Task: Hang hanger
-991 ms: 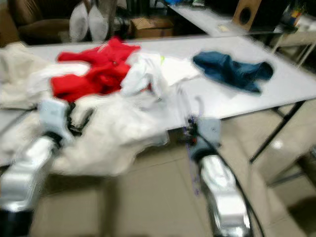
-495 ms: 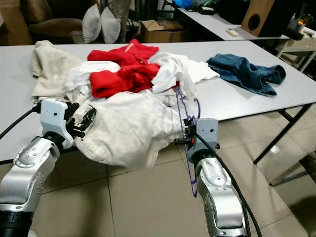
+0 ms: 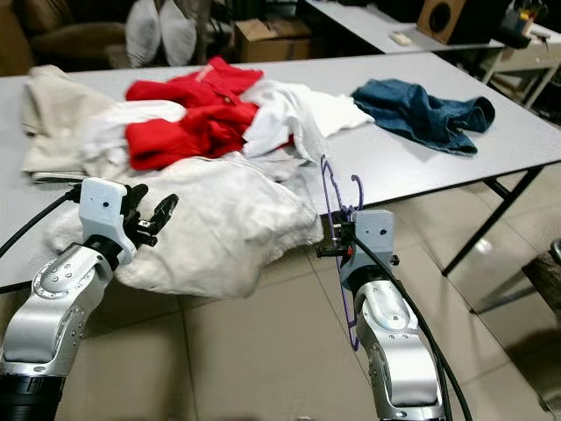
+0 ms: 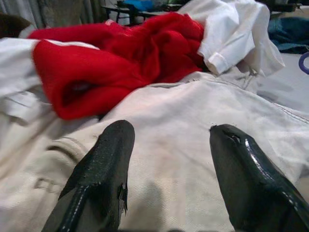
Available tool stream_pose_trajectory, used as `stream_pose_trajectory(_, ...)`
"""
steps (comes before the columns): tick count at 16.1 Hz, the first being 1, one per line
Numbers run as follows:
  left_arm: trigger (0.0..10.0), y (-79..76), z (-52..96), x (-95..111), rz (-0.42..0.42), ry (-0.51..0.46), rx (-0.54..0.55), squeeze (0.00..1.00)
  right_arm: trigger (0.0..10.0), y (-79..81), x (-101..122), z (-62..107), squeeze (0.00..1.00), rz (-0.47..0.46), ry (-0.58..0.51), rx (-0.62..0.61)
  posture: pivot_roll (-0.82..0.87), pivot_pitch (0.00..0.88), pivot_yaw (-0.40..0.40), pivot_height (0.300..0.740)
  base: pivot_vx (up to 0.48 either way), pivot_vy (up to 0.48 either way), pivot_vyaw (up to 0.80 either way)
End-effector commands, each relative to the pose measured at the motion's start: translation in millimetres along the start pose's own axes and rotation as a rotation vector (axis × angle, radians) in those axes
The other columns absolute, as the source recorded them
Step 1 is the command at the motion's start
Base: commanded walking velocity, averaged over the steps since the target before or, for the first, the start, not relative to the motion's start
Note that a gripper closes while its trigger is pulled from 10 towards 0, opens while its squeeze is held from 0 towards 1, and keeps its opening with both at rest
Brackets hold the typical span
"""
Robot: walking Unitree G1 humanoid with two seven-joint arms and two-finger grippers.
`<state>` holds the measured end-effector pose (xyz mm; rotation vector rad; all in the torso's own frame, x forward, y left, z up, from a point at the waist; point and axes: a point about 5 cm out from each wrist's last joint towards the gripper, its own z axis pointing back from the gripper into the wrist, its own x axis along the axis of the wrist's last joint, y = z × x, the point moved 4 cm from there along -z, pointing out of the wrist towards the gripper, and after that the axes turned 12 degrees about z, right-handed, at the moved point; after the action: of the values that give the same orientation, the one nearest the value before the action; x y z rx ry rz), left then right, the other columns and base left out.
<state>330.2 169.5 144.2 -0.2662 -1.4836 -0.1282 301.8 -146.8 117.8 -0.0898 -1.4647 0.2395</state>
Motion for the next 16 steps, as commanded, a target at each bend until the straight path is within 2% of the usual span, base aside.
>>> stream_pose_trajectory(1, 10.0, -0.6, -0.7, 1.9, -0.013, -0.003, -0.006, 0.0, 10.0, -1.7, 4.1, -1.0, 0.0, -0.004, -0.01, -0.005, -0.13, 0.0, -0.051, 0.74, 0.0, 0.0, 0.0)
stream_pose_trajectory(4, 10.0, -1.2, -0.5, 1.5, -0.002, 0.003, 0.002, 0.0, 10.0, -2.0, 3.1, -0.8, 0.0, -0.004, -0.007, -0.005, -0.13, 0.0, -0.049, 0.74, 0.0, 0.0, 0.0)
stream_pose_trajectory(5, 10.0, -0.7, -1.9, 3.1, 0.052, -0.003, 0.016, 0.0, 10.0, -2.6, 3.3, -1.2, 0.0, -0.005, -0.007, -0.008, -0.13, 0.0, -0.047, 0.74, 0.0, 0.0, 0.0)
stream_pose_trajectory(6, 10.0, -0.2, -2.4, 4.5, 0.063, -0.01, 0.021, 0.0, 10.0, -2.8, 3.4, -1.2, 0.0, -0.005, -0.007, -0.01, -0.13, 0.0, -0.047, 0.74, 0.0, 0.0, 0.0)
stream_pose_trajectory(8, 10.0, 0.8, -4.2, 3.4, 0.023, -0.002, 0.015, 0.0, 10.0, -3.3, 4.5, -1.6, 0.0, -0.005, -0.01, -0.014, -0.14, 0.0, -0.043, 0.74, 0.0, 0.0, 0.0)
stream_pose_trajectory(16, 10.0, 0.0, -8.6, 10.3, 0.027, -0.03, 0.014, 0.0, 10.0, -5.2, 6.0, -3.3, 0.0, 0.012, -0.017, -0.024, -0.14, 0.0, -0.035, 0.74, 0.031, 0.0, 0.0)
